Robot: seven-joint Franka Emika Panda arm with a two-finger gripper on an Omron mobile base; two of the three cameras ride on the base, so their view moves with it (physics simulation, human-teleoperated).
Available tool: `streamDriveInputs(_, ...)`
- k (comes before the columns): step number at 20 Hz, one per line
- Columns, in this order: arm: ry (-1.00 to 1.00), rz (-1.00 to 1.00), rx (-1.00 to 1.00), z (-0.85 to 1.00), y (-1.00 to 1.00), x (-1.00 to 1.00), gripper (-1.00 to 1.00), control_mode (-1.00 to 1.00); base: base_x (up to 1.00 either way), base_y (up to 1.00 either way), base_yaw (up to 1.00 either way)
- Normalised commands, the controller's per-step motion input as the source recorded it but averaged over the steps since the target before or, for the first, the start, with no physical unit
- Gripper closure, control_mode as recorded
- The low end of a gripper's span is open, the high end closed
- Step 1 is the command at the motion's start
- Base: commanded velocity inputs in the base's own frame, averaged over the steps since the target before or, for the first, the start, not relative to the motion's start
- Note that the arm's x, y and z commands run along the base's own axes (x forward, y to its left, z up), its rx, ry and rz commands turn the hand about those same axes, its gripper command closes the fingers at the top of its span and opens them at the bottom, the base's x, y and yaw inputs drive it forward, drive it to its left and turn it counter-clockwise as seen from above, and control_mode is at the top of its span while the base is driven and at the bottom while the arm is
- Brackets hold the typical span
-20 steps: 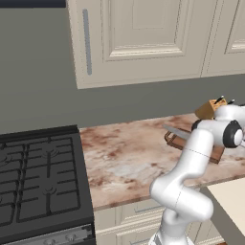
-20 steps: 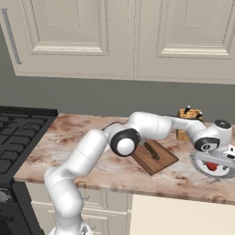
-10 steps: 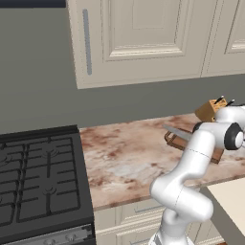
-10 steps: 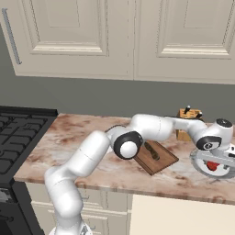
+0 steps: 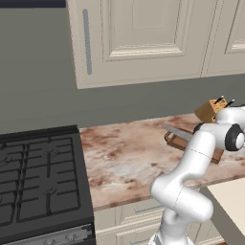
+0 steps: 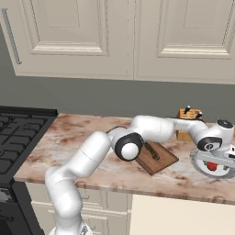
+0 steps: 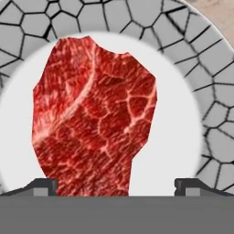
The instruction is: Pick up the knife from the drawer and place it on the cutting board. Then place the meat from the plate to the cutting board.
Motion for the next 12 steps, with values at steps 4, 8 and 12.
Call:
streamDriveInputs(4,0.02,0.00,0.00,-0.19,0.17,0.03,-1.00,-1.00,0.00,0.00,0.00)
streamDriveInputs(8,0.01,0.02,0.00,-0.17,0.19,0.06,-1.00,-1.00,0.00,0.00,0.00)
streamDriveInputs(12,0.03,0.03,0.01,-0.19,0.22,0.10,-1.00,-1.00,0.00,0.00,0.00)
